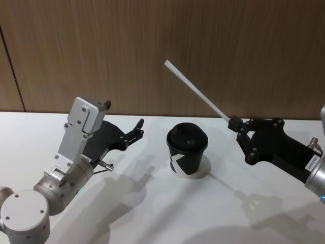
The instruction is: Pick up the straw with one hand, pass it to the other hand, and insert it into the cup.
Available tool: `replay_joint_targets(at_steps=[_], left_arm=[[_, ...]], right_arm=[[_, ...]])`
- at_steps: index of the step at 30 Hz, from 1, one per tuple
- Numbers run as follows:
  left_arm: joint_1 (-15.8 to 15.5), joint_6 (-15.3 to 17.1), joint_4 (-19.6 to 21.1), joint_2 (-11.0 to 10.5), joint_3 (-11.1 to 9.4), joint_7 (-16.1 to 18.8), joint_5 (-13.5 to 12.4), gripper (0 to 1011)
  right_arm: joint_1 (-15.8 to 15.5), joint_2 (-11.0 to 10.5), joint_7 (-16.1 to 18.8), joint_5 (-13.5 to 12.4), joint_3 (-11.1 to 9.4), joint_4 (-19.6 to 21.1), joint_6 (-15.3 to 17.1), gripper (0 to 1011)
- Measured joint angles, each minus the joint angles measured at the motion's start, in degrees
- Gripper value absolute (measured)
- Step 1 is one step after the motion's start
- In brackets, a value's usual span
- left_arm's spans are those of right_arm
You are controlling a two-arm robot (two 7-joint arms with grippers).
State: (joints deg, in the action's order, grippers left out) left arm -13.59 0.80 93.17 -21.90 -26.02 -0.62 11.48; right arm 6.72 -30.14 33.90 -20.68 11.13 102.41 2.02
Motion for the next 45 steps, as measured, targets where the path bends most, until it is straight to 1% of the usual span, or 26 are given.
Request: replay_joint_targets(at_steps=[12,17,19,23,25,26,27,29,30,32,33,35,36,38,41,45], left_arm=[[0.0,0.0,0.0,0.01,0.09,-0.29,0.07,1006],[-0.04,-0.05,0.17,-0.17,0.39,-1.86,1.19,1006],[-0.16,-0.13,0.34,-0.41,0.67,-3.36,2.33,1007],[-0.29,-0.21,0.54,-0.66,1.04,-5.23,3.83,1007],[-0.42,-0.28,0.71,-0.83,1.38,-6.97,5.22,1006],[-0.48,-0.29,0.75,-0.87,1.47,-7.28,5.63,1007],[-0.59,-0.3,0.85,-0.96,1.68,-8.54,6.55,1007],[-0.7,-0.3,0.88,-1.03,1.88,-9.64,7.52,1006],[-0.85,-0.3,0.92,-1.07,2.13,-11.02,8.72,1007],[-1.02,-0.26,0.94,-1.09,2.4,-12.2,9.77,1007],[-1.18,-0.16,0.94,-1.09,2.64,-13.42,10.94,1007],[-1.36,-0.02,0.95,-1.07,2.87,-14.83,12.33,1007],[-1.54,0.15,0.92,-1.02,3.11,-16.03,13.59,1007],[-1.76,0.43,0.79,-0.96,3.37,-17.43,15.1,1007],[-2.28,1.18,0.34,-0.68,3.92,-20.24,18.37,1006],[-2.82,1.96,-0.22,-0.29,4.36,-22.58,21.34,1007]], right_arm=[[0.86,-0.08,0.85,-0.97,0.92,-0.41,0.0,7],[1.03,-0.11,0.97,-1.17,1.1,-0.48,0.0,7],[1.09,-0.12,1.01,-1.22,1.16,-0.51,0.0,7],[1.16,-0.13,1.09,-1.32,1.26,-0.53,0.01,7],[1.19,-0.13,1.12,-1.34,1.28,-0.54,0.01,7],[1.21,-0.13,1.15,-1.36,1.31,-0.55,0.02,7],[1.22,-0.13,1.16,-1.37,1.32,-0.55,0.02,7],[1.25,-0.13,1.19,-1.41,1.35,-0.57,0.03,7],[1.26,-0.13,1.2,-1.42,1.36,-0.58,0.04,7],[1.27,-0.13,1.21,-1.43,1.37,-0.58,0.04,7],[1.27,-0.13,1.21,-1.44,1.38,-0.59,0.04,7],[1.28,-0.13,1.22,-1.46,1.39,-0.61,0.04,7],[1.29,-0.13,1.23,-1.47,1.39,-0.61,0.04,7],[1.3,-0.13,1.24,-1.49,1.41,-0.62,0.04,7],[1.31,-0.13,1.26,-1.51,1.44,-0.62,0.04,7],[1.33,-0.13,1.29,-1.54,1.46,-0.62,0.04,7]])
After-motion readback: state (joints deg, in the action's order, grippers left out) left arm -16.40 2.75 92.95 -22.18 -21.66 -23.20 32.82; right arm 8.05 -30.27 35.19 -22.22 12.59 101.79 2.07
